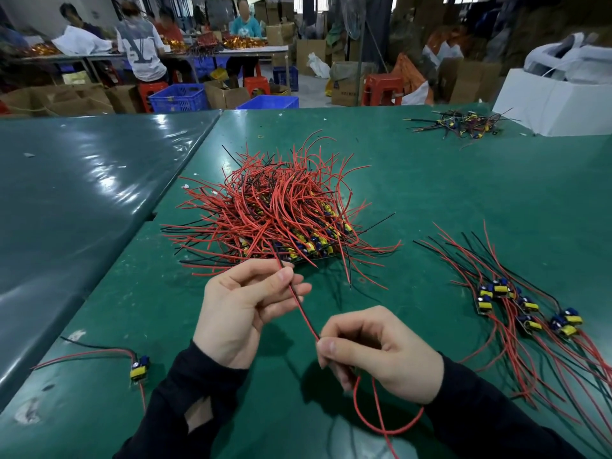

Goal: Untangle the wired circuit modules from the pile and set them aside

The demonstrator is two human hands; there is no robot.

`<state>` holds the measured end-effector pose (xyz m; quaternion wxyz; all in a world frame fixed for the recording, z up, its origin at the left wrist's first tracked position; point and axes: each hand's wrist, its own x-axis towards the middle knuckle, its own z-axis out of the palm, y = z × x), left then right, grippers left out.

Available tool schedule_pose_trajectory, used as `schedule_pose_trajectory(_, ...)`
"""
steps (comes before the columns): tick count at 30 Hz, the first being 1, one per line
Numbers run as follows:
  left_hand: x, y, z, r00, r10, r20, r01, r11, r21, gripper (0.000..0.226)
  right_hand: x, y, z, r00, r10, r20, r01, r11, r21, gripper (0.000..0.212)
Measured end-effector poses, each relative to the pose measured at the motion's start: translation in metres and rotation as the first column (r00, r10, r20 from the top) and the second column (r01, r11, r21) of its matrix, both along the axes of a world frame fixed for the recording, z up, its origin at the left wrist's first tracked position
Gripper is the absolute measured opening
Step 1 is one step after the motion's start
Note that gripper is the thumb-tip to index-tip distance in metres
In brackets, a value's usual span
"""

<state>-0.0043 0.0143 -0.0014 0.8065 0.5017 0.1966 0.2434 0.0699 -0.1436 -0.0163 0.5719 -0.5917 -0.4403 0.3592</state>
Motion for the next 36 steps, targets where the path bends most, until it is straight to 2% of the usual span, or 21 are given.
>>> schedule_pose_trajectory(4, 0.0010, -0.0033, -0.0048, 0.997, 0.076, 0.016, -0.077, 0.990, 0.118, 0.005, 0.0010, -0.0003, -0.0007, 1.000, -0.016, 0.019, 0.016, 1.000, -0.008, 0.019)
schedule_pose_trajectory(8, 0.0013, 0.0012, -0.0032, 0.998, 0.058, 0.009, -0.059, 0.996, 0.068, 0.009, -0.0004, -0.0001, -0.0033, 1.000, 0.011, 0.024, -0.010, 1.000, -0.029, 0.019)
schedule_pose_trajectory(13, 0.0017, 0.0029, -0.0061, 0.987, 0.153, 0.051, -0.160, 0.976, 0.151, 0.005, 0.0001, 0.0003, -0.0034, 0.999, -0.018, 0.047, 0.019, 0.999, -0.026, 0.019)
schedule_pose_trajectory(18, 0.0010, 0.0035, -0.0041, 0.990, 0.126, 0.057, -0.134, 0.976, 0.170, 0.013, -0.0007, -0.0008, -0.0058, 0.998, 0.014, 0.063, -0.011, 0.998, -0.060, 0.018)
schedule_pose_trajectory(24, 0.0004, 0.0055, -0.0056, 0.972, 0.207, 0.107, -0.226, 0.951, 0.210, 0.008, -0.0010, -0.0006, -0.0062, 0.998, 0.016, 0.053, -0.014, 0.999, -0.047, 0.018)
schedule_pose_trajectory(29, 0.0006, 0.0047, -0.0043, 0.979, 0.172, 0.112, -0.192, 0.960, 0.202, 0.011, -0.0007, -0.0003, -0.0080, 0.998, 0.028, 0.050, -0.025, 0.998, -0.062, 0.018)
schedule_pose_trajectory(33, 0.0010, 0.0026, -0.0047, 0.960, 0.228, 0.160, -0.262, 0.936, 0.234, 0.013, 0.0004, 0.0002, -0.0082, 0.999, 0.011, 0.044, -0.008, 0.999, -0.051, 0.018)
schedule_pose_trajectory(36, 0.0014, 0.0028, -0.0025, 0.984, 0.136, 0.119, -0.153, 0.977, 0.148, 0.017, 0.0007, 0.0020, -0.0099, 0.996, -0.069, 0.054, 0.071, 0.997, -0.032, 0.017)
